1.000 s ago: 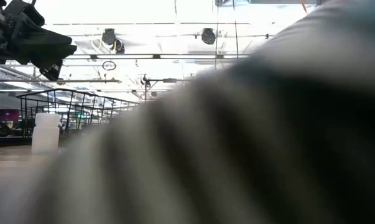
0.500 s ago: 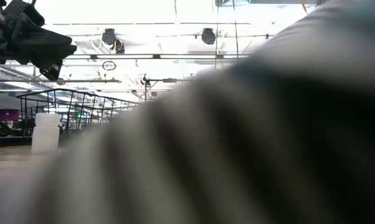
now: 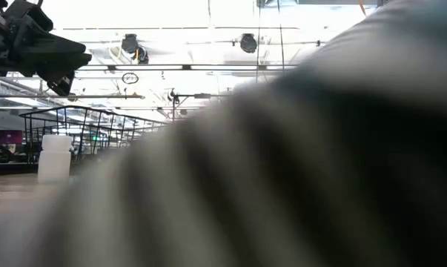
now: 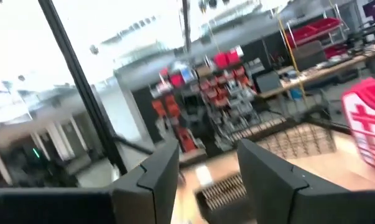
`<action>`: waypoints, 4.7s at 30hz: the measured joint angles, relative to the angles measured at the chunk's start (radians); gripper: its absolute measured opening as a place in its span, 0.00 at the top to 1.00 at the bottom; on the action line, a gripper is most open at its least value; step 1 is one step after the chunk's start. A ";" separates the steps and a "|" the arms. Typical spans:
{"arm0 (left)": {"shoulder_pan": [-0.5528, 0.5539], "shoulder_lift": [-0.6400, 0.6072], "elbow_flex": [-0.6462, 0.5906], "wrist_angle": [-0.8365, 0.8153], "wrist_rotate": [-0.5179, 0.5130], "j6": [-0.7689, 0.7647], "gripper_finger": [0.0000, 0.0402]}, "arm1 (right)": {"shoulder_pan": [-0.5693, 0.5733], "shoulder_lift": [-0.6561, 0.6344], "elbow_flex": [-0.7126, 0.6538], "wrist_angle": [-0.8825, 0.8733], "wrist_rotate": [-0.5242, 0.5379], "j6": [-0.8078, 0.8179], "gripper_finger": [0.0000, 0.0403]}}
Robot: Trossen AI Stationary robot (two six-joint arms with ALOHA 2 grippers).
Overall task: Pick & Place Medicine items
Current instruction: Put the top white pill bottle into the right black basket
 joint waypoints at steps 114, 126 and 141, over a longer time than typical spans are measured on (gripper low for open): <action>0.000 0.000 0.000 -0.001 0.000 0.000 0.73 | -0.905 1.346 0.267 0.190 0.318 0.130 0.59; 0.000 0.000 0.000 -0.001 0.000 0.000 0.73 | -0.904 1.346 0.267 0.176 0.311 0.111 0.74; 0.000 0.000 0.000 -0.001 0.000 0.000 0.73 | -0.884 1.346 0.334 0.021 0.256 0.102 0.36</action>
